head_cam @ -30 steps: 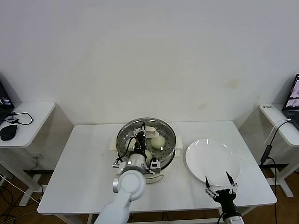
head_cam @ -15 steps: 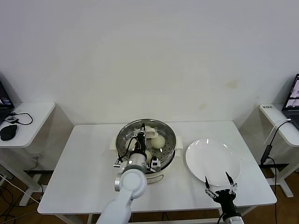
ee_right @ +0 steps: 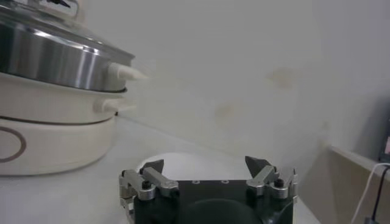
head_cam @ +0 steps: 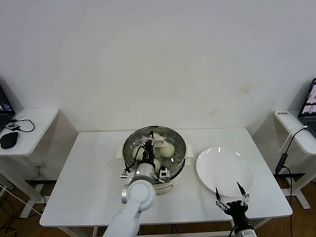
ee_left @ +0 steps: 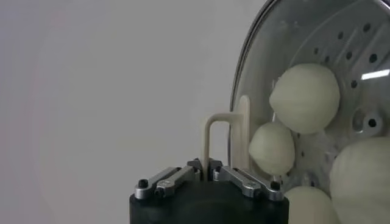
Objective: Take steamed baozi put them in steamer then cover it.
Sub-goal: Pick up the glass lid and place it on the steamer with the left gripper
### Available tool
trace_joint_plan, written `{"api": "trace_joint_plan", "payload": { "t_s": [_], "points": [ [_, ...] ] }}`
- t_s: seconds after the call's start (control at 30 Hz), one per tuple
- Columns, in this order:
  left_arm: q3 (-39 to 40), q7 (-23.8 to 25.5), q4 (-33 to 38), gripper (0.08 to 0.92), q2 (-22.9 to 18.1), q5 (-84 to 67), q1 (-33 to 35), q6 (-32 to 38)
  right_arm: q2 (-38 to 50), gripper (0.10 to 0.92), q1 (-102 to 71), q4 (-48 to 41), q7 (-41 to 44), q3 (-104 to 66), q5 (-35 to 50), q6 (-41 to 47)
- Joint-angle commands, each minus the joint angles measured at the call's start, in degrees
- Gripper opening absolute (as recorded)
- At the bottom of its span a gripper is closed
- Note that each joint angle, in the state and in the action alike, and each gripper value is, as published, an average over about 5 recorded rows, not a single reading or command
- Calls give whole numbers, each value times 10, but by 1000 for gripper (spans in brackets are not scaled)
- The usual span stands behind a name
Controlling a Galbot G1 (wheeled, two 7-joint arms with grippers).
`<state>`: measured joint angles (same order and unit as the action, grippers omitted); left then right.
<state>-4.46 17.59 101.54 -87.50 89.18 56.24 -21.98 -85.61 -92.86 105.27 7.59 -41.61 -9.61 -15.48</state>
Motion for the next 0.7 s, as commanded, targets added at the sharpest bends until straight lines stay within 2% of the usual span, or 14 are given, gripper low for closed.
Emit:
{"api": "trace_joint_plan", "payload": {
  "t_s": [0.03, 0.33, 0.5, 0.6, 0.7],
  "points": [
    [2, -4, 39, 302, 19, -14, 15, -1, 0, 823, -1, 1, 0, 1, -1, 1],
    [12, -10, 153, 562, 70, -52, 82, 2, -1, 823, -5, 3, 0, 1, -3, 1],
    [3, -33, 241, 710, 94, -91, 152, 18, 1, 823, -10, 4, 0, 0, -2, 1],
    [-22, -81, 292, 785, 100, -163, 220, 41, 8, 823, -13, 7, 1, -2, 2, 0],
    [-71, -178, 314, 817, 109, -355, 294, 95, 19, 822, -17, 10, 4, -3, 17, 2]
  ]
}}
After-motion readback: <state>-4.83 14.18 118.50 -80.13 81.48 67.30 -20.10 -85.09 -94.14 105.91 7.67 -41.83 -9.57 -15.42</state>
